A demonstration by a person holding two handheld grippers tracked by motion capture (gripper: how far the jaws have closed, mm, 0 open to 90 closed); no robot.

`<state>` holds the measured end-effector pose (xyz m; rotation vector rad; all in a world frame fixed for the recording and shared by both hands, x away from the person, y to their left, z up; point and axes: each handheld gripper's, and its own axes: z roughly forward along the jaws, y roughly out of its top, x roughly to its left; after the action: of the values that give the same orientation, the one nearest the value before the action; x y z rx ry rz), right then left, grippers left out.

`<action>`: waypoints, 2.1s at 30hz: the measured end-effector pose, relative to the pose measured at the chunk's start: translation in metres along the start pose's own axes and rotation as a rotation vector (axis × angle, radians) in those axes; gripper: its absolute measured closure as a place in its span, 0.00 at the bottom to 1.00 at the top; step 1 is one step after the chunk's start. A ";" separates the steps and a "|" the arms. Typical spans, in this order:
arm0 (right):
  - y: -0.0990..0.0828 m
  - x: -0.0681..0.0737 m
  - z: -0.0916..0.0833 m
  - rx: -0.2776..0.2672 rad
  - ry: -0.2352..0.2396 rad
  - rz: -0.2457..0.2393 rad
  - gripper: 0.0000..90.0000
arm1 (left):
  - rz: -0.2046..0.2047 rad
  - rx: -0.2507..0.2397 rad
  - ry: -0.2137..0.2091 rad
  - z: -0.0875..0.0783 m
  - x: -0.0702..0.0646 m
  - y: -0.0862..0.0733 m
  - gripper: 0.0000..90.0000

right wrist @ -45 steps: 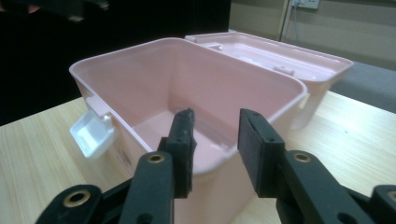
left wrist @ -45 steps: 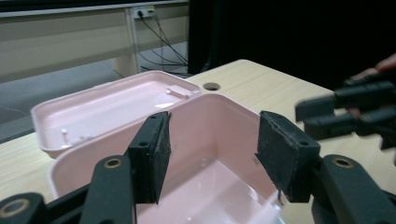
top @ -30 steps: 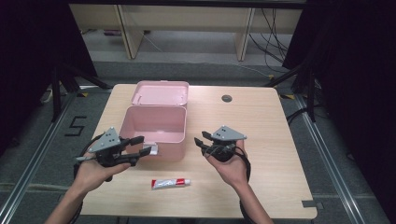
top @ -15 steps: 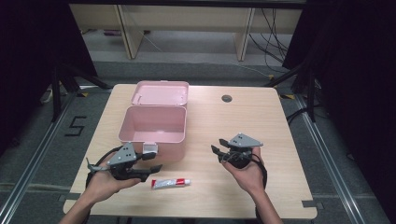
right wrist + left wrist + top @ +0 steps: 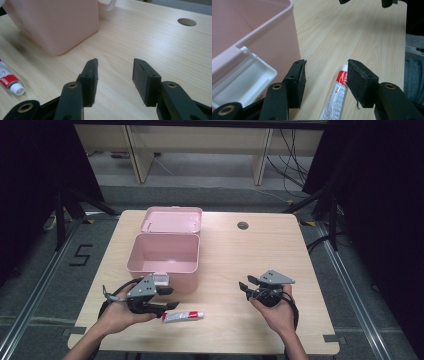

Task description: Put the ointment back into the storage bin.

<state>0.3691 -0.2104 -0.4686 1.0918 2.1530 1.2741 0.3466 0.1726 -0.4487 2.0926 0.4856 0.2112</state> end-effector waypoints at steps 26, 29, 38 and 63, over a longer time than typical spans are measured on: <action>-0.019 -0.004 -0.002 0.082 0.039 0.005 0.62 | 0.239 0.353 -0.167 0.043 0.010 0.014 0.57; -0.019 -0.005 -0.003 0.079 0.036 -0.001 0.62 | 0.250 0.368 -0.177 0.046 0.011 0.015 0.57; -0.019 -0.002 -0.002 0.087 0.048 0.015 0.62 | 0.246 0.409 -0.170 0.056 0.010 0.013 0.57; -0.020 -0.001 -0.001 0.083 0.050 0.006 0.63 | 0.248 0.553 -0.185 0.071 0.001 0.016 0.62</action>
<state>0.3608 -0.2168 -0.4854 1.1112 2.2592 1.2365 0.3757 0.1101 -0.4735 2.6840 0.1790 0.0214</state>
